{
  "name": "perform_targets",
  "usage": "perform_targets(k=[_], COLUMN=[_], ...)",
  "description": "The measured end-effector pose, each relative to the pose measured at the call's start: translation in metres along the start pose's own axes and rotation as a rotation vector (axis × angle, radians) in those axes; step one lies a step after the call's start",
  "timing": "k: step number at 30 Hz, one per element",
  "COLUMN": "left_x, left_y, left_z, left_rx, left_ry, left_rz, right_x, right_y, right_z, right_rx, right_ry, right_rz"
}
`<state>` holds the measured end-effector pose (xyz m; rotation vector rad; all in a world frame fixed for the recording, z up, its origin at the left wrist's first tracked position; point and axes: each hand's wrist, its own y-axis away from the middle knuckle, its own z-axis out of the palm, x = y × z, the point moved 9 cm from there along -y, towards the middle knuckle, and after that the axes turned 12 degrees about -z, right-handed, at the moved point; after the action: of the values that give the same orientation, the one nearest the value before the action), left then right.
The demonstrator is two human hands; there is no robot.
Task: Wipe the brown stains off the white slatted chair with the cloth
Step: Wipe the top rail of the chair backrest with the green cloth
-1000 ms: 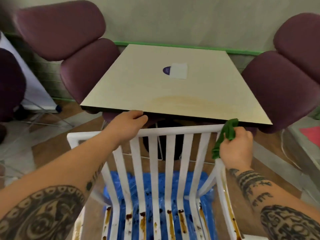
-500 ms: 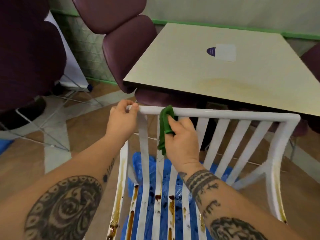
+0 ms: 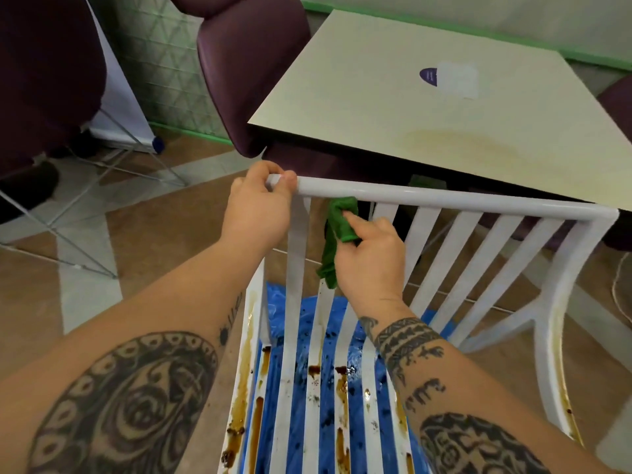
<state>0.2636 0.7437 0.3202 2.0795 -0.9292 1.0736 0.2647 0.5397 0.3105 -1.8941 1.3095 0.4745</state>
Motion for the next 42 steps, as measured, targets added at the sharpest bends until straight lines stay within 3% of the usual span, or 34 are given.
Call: perform_targets(k=[3, 6, 8, 14, 19, 22, 25, 30, 36, 42], left_x=[-0.003, -0.004, -0.003, -0.006, -0.005, -0.005, -0.004, -0.004, -0.007, -0.005], left_y=[-0.001, -0.002, -0.002, -0.005, -0.004, -0.004, -0.003, -0.002, -0.003, -0.003], left_z=[0.000, -0.001, 0.000, 0.004, 0.002, 0.003, 0.002, 0.001, 0.001, 0.002], left_rx=[-0.031, -0.042, -0.047, -0.064, -0.085, -0.078, -0.066, -0.065, -0.057, -0.039], left_ry=[0.020, 0.033, 0.029, 0.038, 0.061, 0.060, 0.053, 0.061, 0.056, 0.028], left_rz=[0.005, 0.003, 0.003, 0.003, -0.001, -0.004, 0.005, 0.010, 0.001, 0.019], right_x=[-0.001, -0.031, -0.032, -0.008, -0.017, -0.017, -0.027, -0.031, -0.022, -0.040], right_y=[0.014, 0.011, 0.002, 0.005, 0.024, 0.022, 0.007, 0.016, 0.023, -0.006], right_z=[-0.006, -0.013, -0.005, -0.001, 0.034, 0.042, 0.029, 0.016, 0.029, 0.021], right_rx=[0.021, 0.027, -0.037, -0.098, -0.178, -0.065, 0.082, 0.189, -0.045, -0.002], right_ry=[-0.056, 0.045, 0.148, 0.081, -0.209, -0.257, -0.275, -0.341, -0.230, -0.132], right_rz=[0.125, -0.125, -0.196, 0.005, 0.182, 0.292, 0.282, 0.227, 0.223, 0.162])
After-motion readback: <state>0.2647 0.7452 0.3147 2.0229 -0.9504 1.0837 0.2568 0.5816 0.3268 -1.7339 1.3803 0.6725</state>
